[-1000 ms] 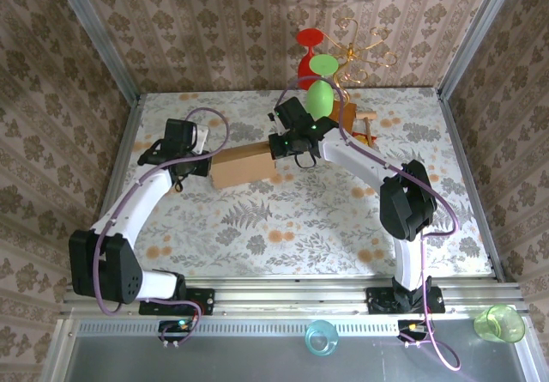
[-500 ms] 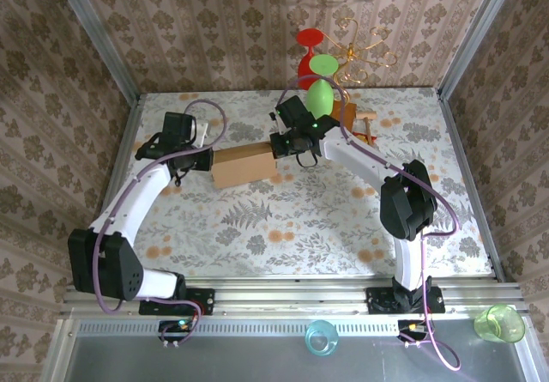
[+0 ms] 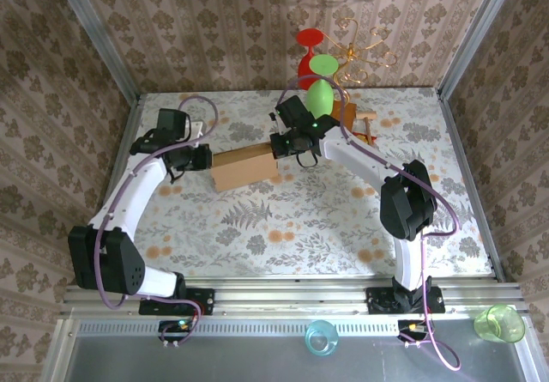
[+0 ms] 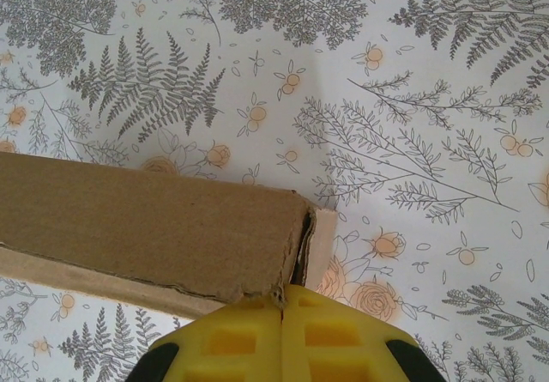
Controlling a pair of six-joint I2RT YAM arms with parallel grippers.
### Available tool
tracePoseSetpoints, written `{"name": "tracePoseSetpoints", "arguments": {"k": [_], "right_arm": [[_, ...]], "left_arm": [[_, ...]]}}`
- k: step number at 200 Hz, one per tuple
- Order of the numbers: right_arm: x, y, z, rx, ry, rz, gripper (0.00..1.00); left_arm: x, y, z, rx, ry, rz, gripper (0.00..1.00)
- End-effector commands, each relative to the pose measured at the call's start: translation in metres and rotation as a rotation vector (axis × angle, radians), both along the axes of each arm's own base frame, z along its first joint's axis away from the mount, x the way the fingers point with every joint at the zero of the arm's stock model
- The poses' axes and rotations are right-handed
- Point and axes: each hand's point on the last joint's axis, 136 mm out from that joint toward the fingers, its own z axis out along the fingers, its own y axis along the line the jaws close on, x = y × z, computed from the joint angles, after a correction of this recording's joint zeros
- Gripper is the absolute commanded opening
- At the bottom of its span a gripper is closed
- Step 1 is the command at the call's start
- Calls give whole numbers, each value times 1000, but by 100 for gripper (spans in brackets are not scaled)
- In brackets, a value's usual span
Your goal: Fold the paper box
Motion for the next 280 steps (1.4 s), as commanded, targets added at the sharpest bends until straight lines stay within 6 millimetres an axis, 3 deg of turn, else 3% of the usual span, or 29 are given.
{"name": "tracePoseSetpoints", "arguments": {"k": [1, 104, 167, 238, 280], "right_arm": [[-4, 1, 3, -23, 6, 27, 0], [-6, -2, 10, -45, -12, 31, 0], [-8, -4, 8, -75, -10, 51, 0], [-10, -6, 22, -61, -41, 57, 0], [-12, -7, 28, -37, -57, 48, 0]], "left_arm": [[-3, -5, 9, -77, 33, 10, 12], [-4, -8, 16, -138, 79, 31, 2], [-7, -10, 20, -207, 89, 19, 2], [-10, -15, 27, -307, 77, 4, 2], [-11, -13, 20, -328, 90, 9, 2]]}}
